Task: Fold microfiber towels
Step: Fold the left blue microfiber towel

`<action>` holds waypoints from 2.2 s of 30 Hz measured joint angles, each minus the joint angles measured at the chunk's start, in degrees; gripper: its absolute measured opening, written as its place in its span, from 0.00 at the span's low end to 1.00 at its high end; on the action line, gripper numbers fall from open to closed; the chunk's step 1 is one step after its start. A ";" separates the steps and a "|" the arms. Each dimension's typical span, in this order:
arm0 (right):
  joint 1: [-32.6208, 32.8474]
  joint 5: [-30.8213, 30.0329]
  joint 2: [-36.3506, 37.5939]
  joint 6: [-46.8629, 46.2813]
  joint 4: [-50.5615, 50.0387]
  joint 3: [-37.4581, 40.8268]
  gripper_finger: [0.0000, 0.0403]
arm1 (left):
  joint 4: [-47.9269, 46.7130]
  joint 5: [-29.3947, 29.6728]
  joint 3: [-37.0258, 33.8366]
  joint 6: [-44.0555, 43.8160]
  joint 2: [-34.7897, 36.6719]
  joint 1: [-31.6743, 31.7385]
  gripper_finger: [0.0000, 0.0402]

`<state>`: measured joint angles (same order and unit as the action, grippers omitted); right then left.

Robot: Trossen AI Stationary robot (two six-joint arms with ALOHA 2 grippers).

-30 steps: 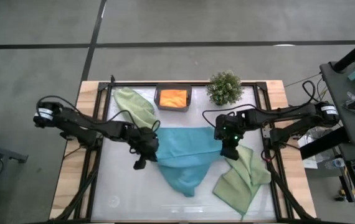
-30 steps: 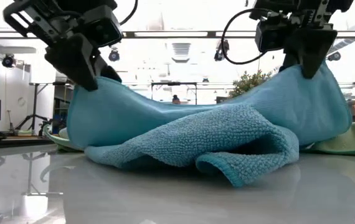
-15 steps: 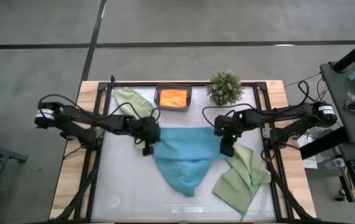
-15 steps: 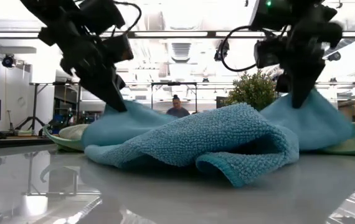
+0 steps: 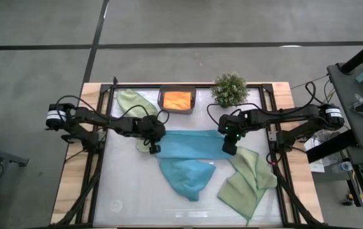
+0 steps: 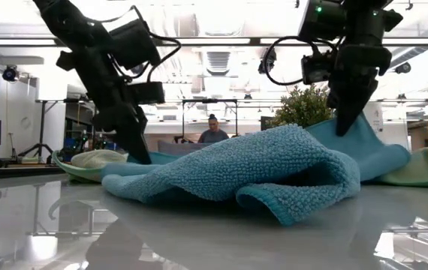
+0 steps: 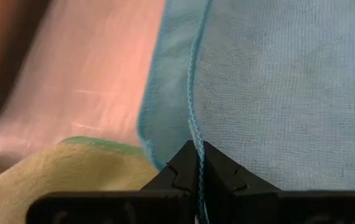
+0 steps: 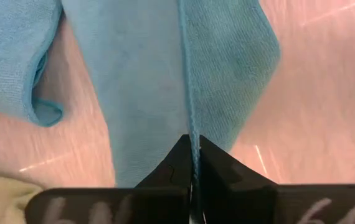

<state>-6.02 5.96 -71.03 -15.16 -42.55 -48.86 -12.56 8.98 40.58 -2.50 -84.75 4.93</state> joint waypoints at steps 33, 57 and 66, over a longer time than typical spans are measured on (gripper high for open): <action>6.59 -2.42 -2.01 -4.51 17.17 0.02 0.02 | 52.16 -5.28 0.33 1.40 -8.13 -3.08 0.34; 15.80 16.52 -8.47 -18.75 15.50 0.02 0.02 | 14.23 -5.49 0.28 -6.19 -8.85 -4.66 0.34; 15.46 16.49 -12.02 -19.65 18.38 0.02 0.09 | 11.11 -5.46 0.36 -5.93 -8.74 -4.66 0.34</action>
<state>9.44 22.45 -83.05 -34.81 -24.16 -48.84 -1.45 3.52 40.94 -8.43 -93.49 0.27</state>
